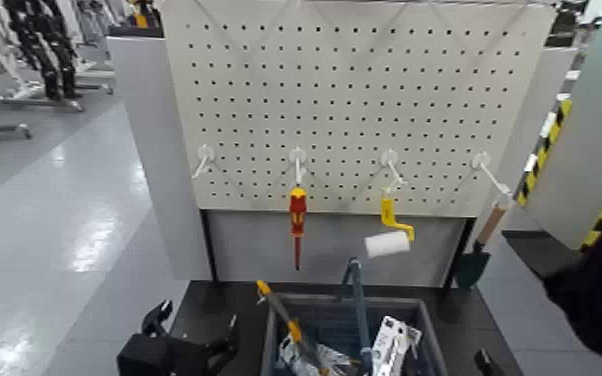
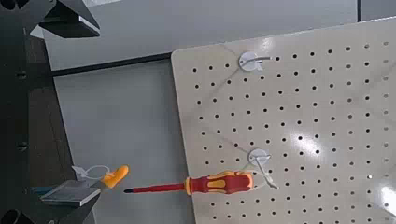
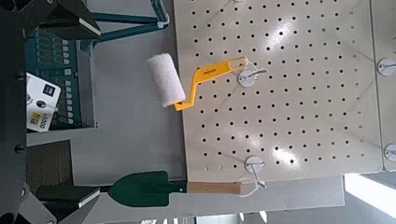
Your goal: Put the yellow paint brush into the crate.
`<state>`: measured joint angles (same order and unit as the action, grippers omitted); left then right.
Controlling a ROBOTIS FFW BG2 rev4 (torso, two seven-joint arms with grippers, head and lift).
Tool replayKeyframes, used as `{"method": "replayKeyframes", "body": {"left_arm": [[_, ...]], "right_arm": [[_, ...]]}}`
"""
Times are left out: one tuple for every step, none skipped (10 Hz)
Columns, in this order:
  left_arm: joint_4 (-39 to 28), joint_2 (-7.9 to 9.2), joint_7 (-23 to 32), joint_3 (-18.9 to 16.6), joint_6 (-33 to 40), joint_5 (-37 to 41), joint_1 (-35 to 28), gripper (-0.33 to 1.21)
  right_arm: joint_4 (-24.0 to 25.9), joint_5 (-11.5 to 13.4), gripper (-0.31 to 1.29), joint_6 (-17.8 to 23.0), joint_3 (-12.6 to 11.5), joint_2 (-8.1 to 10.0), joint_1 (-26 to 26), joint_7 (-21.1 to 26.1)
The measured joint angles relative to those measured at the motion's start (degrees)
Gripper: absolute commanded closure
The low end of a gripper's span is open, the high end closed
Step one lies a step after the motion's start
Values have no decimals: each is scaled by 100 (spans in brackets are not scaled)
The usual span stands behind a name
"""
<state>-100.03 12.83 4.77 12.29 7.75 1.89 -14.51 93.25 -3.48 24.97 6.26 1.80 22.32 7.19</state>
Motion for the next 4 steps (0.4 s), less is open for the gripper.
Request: {"method": "replayKeyframes", "body": {"left_arm": [[-22, 0, 20, 32, 75, -127, -26, 11], [-64, 9, 23, 53, 112, -235, -59, 11], [-106, 34, 34, 77, 118, -302, -88, 11], [-136, 54, 46, 103, 117, -356, -100, 11]], "right_arm": [[0, -3, 13, 0, -28, -16, 1, -73], [0, -3, 13, 10, -54, -31, 5, -107], [1, 5, 11, 18, -69, -39, 9, -107], [21, 33, 9, -1, -89, -56, 16, -104]]}}
